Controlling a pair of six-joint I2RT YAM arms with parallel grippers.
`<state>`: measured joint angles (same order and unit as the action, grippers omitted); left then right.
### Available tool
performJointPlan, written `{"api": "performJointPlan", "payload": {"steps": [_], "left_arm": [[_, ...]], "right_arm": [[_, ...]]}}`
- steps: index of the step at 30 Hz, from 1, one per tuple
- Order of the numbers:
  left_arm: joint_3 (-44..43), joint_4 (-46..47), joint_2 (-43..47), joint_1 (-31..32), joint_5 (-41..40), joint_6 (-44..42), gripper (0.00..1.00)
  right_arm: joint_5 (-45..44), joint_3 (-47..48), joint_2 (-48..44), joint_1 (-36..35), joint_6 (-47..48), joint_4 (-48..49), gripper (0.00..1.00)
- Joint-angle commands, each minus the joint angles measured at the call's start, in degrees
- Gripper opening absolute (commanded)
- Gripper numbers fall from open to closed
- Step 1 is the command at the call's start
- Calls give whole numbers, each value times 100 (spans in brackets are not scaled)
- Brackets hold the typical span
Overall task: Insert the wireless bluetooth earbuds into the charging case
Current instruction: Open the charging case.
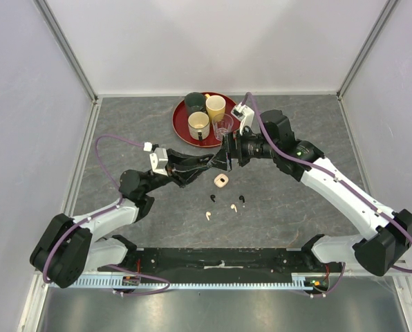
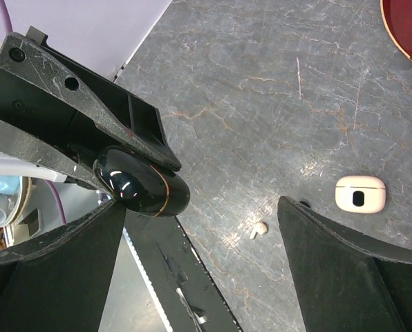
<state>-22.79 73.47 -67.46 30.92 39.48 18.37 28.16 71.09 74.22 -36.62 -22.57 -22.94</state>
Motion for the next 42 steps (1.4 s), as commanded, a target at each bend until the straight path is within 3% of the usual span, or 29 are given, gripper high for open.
{"api": "performJointPlan", "payload": {"steps": [1, 18, 28, 42], "left_arm": [[-121, 660, 137, 28, 367, 96, 2], [169, -148, 629, 28, 411, -149, 2], [248, -175, 655, 28, 279, -194, 2], [600, -703, 1007, 28, -986, -519, 2]], "right_arm": [[-443, 168, 111, -12, -151, 325, 97], [5, 151, 304, -12, -1004, 1186, 98], [76, 89, 357, -3, -1224, 1362, 98], [638, 344, -56, -3, -1303, 1723, 98]]}}
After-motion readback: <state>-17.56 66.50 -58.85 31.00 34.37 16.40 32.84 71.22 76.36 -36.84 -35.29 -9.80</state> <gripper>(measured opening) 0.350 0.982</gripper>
